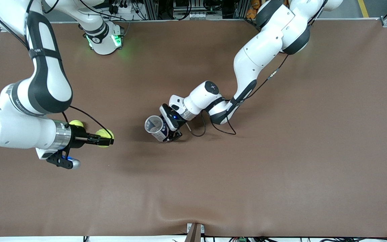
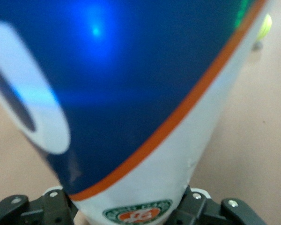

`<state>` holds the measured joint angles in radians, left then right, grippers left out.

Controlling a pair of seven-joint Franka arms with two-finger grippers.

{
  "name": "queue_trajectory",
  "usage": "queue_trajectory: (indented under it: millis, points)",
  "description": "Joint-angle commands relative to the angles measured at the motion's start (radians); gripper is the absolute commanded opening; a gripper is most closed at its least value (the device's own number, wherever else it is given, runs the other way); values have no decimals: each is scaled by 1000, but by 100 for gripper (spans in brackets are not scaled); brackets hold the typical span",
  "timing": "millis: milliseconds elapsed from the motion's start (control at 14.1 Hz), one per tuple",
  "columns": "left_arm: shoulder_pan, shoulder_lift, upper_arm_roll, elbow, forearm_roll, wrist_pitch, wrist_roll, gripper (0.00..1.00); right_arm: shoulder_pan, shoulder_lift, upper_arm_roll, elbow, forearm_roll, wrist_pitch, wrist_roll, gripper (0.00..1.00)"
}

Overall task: Insert tennis ball vertically with right arm
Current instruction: 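Carry the can to mid-table while the right gripper brings the ball, then push the ball into the can opening and open the right gripper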

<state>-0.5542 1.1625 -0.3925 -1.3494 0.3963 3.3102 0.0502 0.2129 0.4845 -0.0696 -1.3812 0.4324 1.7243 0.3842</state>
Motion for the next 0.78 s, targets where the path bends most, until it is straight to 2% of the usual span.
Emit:
queue_trajectory:
  millis: [0, 355, 710]
  points:
    - [-4, 22, 3, 9, -7, 31, -1, 78, 83, -24, -3, -13, 12, 1, 192, 32]
    - [-9, 23, 4, 9, -7, 31, 2, 79, 201, -14, -3, -16, 2, 35, 422, 30]
    - [-10, 23, 4, 9, -5, 31, 5, 80, 261, 25, -3, -48, -6, 37, 447, 31]
